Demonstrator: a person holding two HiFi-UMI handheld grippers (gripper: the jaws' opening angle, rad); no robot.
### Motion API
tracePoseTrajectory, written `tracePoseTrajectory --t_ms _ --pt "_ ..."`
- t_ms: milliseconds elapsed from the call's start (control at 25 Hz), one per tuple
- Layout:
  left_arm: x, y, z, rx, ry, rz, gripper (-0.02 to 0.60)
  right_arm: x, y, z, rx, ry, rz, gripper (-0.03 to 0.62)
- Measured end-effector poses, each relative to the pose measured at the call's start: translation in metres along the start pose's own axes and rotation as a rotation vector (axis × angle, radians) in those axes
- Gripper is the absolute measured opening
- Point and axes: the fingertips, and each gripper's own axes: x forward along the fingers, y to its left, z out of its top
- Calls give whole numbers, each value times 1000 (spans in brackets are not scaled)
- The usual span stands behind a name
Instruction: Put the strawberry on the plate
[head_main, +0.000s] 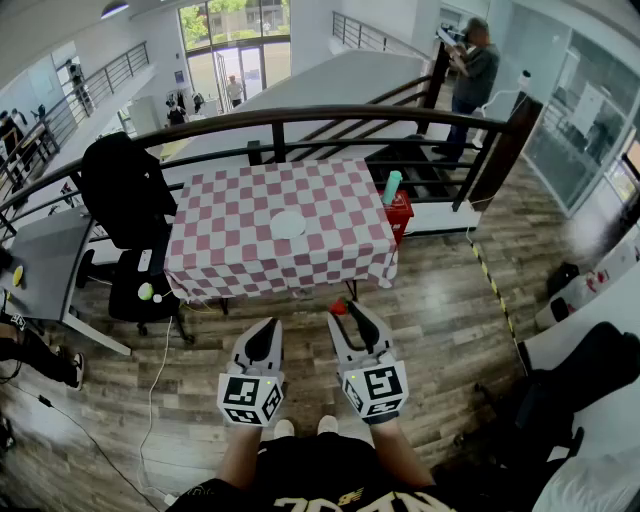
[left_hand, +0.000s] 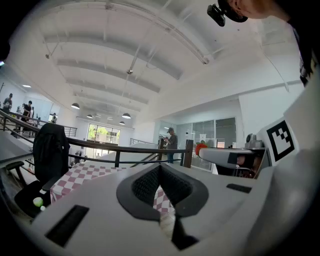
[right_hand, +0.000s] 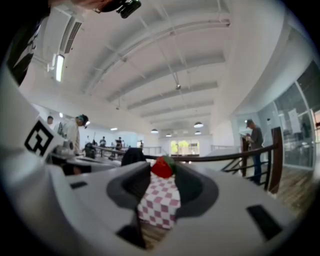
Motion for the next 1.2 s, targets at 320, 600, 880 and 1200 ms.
tracePoseTrajectory --t_ms 320,600,880,1200 --pt "11 -28 2 15 -10 -39 9 -19 -24 7 8 -20 -46 155" --pt "17 -59 -15 50 20 -100 9 -33 -41 -5 36 -29 -91 155" --pt "15 -54 -25 52 55 -81 9 -29 -49 -29 82 15 -102 155" --pt "56 -41 -52 -32 104 -129 9 -7 -66 -81 105 124 -135 155"
